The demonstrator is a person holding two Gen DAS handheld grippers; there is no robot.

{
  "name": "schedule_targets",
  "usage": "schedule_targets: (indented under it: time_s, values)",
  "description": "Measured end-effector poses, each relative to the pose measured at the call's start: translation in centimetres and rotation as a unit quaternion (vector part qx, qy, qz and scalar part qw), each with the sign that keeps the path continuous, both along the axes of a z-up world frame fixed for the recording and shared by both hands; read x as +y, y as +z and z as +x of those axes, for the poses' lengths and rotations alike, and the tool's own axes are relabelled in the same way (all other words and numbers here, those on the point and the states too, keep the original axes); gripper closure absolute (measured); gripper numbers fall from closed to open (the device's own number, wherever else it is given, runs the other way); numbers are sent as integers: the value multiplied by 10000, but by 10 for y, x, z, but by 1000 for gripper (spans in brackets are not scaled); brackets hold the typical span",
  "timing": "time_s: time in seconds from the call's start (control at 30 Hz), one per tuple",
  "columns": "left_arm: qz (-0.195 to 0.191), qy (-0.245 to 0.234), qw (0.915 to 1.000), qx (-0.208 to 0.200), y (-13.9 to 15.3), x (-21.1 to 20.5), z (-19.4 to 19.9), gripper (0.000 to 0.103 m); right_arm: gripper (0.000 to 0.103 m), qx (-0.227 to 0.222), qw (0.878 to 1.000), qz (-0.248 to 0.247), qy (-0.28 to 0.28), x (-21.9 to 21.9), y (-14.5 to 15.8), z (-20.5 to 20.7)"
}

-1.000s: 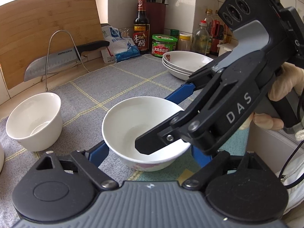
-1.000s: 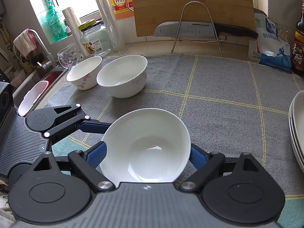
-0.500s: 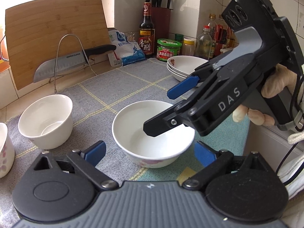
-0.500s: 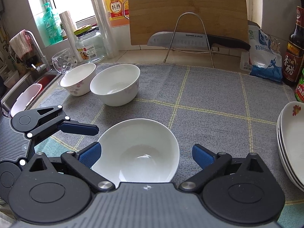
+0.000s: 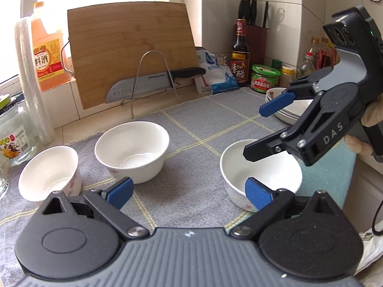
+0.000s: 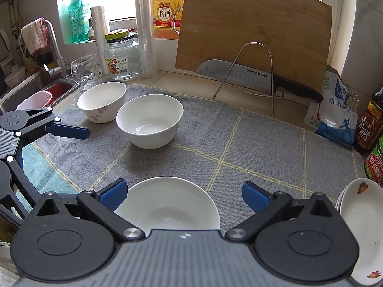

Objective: Organize plates and bowls

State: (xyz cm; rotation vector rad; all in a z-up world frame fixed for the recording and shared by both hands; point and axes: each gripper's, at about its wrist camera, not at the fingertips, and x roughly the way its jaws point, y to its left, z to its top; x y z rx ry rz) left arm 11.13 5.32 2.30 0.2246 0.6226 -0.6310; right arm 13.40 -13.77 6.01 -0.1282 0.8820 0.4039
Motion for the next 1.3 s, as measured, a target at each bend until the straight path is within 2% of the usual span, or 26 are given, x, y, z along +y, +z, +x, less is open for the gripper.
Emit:
schedule_targets:
  time_s: [0.23, 0.5, 0.77, 0.97, 1.17, 1.3]
  values:
    - [191, 473, 9987, 70, 2, 20, 23, 4, 0, -127, 9993, -101, 342, 14, 1, 16]
    - [197, 686, 9974, 117, 16, 38, 66, 4, 0, -233, 9972, -247, 669, 33, -9, 36]
    - [382, 487, 9976, 307, 14, 31, 113, 4, 0, -262, 9947, -316, 947, 43, -18, 53]
    - [434, 298, 9964, 664, 6, 24, 143, 4, 0, -212, 9927, -240, 1161, 49, -22, 66]
    - [516, 158, 9944, 904, -3, 15, 161, 8, 0, -155, 9892, -206, 1445, 61, -31, 75]
    - [581, 30, 9930, 1031, -8, 11, 168, 17, 0, -138, 9865, -264, 1612, 71, -37, 77]
